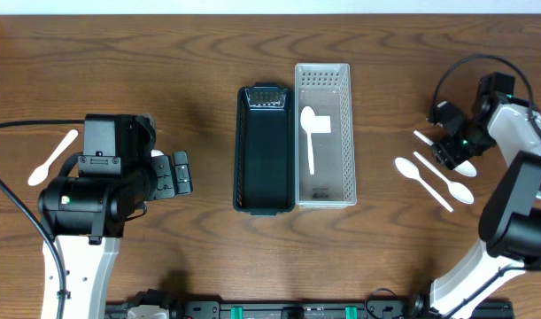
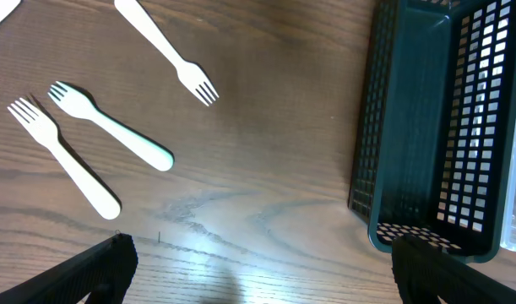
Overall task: Pack container
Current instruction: 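Lower the right gripper onto the white knife and grasp it, then carry the knife left and release it into the white basket, then lower the right gripper onto the nearer white spoon and grasp it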
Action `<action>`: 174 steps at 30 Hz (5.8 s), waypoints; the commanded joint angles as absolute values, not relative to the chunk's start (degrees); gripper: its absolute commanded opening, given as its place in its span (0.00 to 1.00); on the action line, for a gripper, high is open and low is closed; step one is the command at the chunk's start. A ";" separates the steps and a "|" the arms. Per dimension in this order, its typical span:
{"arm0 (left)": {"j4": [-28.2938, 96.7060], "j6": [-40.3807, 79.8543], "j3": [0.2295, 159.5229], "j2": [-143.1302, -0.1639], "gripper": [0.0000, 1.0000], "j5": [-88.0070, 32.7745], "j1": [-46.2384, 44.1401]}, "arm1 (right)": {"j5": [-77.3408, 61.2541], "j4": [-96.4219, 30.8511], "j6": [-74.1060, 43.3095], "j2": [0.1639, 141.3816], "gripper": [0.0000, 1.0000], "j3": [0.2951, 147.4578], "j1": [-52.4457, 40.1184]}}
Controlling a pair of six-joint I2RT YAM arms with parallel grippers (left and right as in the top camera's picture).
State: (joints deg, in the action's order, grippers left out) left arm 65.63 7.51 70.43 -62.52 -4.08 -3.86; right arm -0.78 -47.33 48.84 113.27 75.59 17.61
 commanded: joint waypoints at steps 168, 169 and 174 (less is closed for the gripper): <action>65.73 6.09 71.22 -62.48 0.98 -3.33 -3.95 | -0.47 -50.33 27.88 104.86 0.75 59.94 6.09; 65.73 6.09 71.22 -62.48 0.98 -3.33 -3.95 | -0.47 -50.22 27.88 104.88 0.73 59.94 6.09; 65.73 6.09 71.22 -62.48 0.98 -3.33 -3.95 | -0.45 -50.09 27.64 104.88 0.54 59.94 6.09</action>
